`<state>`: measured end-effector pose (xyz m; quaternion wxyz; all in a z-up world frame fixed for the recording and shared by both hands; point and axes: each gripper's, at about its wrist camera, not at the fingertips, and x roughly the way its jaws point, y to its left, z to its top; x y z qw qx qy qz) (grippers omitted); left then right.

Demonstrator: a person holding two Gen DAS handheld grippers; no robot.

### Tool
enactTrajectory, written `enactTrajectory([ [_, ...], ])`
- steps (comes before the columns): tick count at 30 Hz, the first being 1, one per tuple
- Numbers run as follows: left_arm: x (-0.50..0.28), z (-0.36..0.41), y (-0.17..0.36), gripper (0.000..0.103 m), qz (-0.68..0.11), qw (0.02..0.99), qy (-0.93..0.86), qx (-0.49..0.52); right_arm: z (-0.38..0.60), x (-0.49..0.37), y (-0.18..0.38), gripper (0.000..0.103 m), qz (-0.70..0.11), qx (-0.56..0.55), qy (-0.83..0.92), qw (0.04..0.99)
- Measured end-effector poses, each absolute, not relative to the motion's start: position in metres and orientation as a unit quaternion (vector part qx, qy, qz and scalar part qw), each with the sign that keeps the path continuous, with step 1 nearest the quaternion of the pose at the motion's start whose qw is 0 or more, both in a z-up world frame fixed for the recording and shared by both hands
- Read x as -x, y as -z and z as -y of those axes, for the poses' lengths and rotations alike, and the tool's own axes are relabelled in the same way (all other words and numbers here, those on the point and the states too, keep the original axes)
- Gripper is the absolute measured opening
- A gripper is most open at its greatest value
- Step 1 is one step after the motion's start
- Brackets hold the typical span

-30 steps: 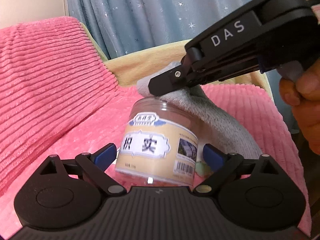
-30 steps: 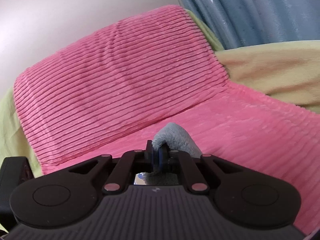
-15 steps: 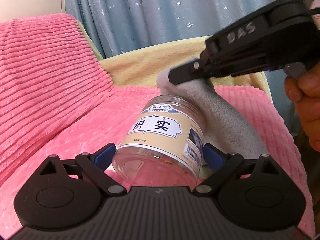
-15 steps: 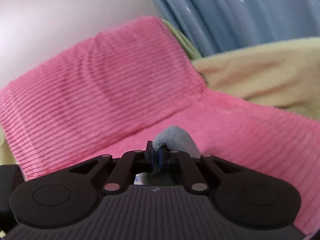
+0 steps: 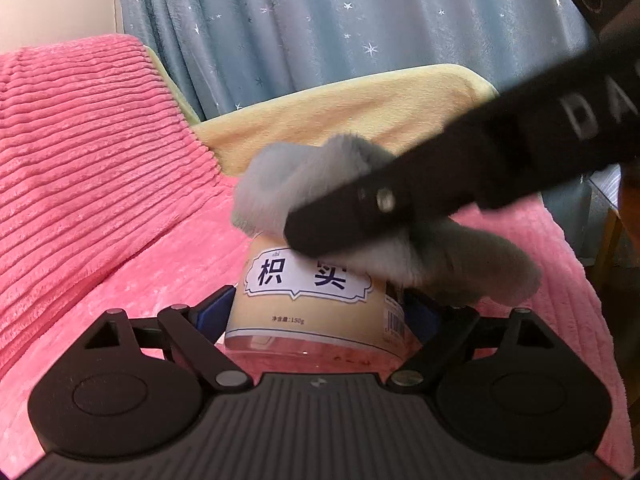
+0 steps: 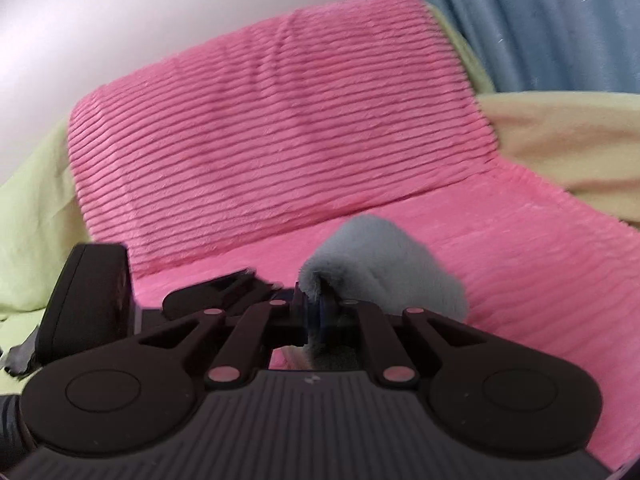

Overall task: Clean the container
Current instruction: 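Tilt the jar with the left tool while the right tool wipes its side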

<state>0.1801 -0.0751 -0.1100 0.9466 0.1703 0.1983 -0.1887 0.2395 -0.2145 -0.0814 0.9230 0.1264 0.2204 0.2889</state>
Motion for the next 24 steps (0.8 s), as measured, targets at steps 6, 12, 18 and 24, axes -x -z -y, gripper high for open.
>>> enactTrajectory([
  [6,-0.179,0.079,0.110,0.087,-0.199,0.944,0.190,-0.183,0.213,-0.239,0.084,0.003,-0.222,-0.120,-0.288,0.924],
  [12,-0.179,0.073,0.109,0.087,-0.206,0.947,0.185,-0.162,0.211,-0.238,0.086,0.003,-0.224,-0.114,-0.288,0.924],
  [18,-0.177,0.072,0.110,0.086,-0.203,0.945,0.196,-0.165,0.213,-0.227,0.065,0.004,-0.249,-0.104,-0.374,0.887],
  [24,-0.171,0.082,0.113,0.085,-0.194,0.937,0.210,-0.199,0.208,-0.243,0.070,0.002,-0.244,-0.105,-0.351,0.898],
])
